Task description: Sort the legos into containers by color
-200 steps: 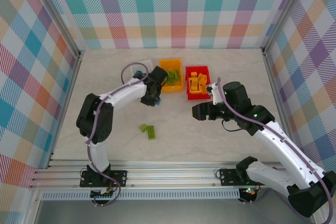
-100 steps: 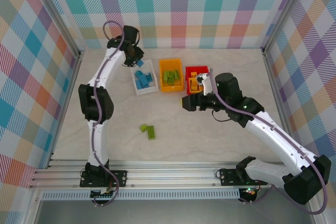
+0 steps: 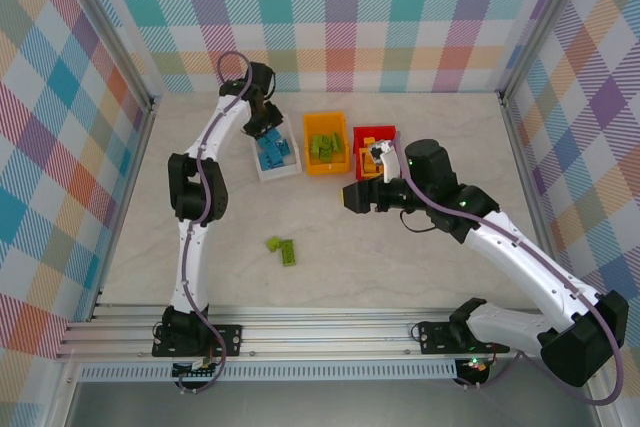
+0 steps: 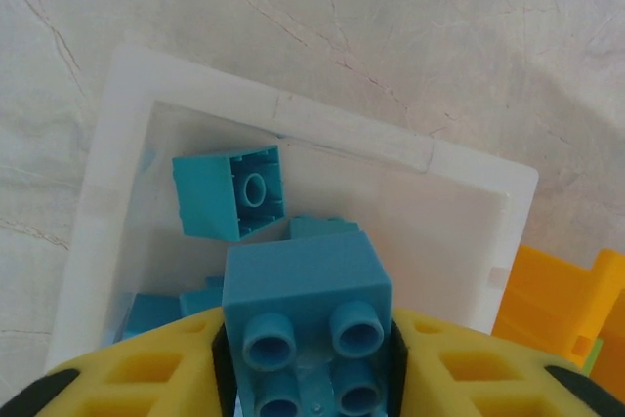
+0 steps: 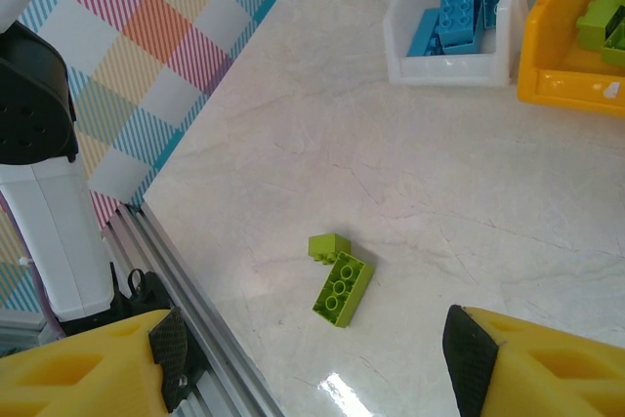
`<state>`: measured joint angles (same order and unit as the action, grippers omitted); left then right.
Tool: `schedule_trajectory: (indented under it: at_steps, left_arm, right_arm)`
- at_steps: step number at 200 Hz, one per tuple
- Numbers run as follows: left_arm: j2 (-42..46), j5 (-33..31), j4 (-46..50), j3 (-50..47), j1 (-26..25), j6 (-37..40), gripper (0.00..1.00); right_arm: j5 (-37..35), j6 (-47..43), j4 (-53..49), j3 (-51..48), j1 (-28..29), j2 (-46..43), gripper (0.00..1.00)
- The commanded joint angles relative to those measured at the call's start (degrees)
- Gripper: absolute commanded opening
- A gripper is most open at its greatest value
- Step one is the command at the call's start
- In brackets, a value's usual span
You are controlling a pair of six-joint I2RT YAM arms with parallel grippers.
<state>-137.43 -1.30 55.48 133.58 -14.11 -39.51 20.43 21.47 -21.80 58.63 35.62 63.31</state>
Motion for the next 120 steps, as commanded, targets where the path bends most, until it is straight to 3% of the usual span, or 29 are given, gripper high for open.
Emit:
schedule_trajectory:
  at_steps: [1,40,67,93,120]
  left_arm:
    - [0.93,1.56,1.24,1.67,-0.31,0.74,0.52]
    - [7.74,2.6,1.83,0.1,-0.48,0.76,0.59]
    - [16.6,2.44,0.47,-4.74,-1.07,1.18,0.6]
    - [28.92,2.33,-2.4,-15.11,-2.51,2.65,0.61]
    - [45.03,3.75,-6.98,-32.35,-4.85,3.95,0.62]
  right_arm:
    - [0.1,0.01,1.18,0.25,0.35,0.19,0.72]
    - [-2.34,-0.53,-0.74,0.42,1.78,0.73,0.72]
    - [-8.3,-1.01,-1.93,0.5,7.65,3.07,0.72]
    - [-16.69,1.52,-0.48,-1.2,16.52,7.79,0.72]
    - [-24.38,6.68,1.0,-0.81,24.77,16.14,0.73]
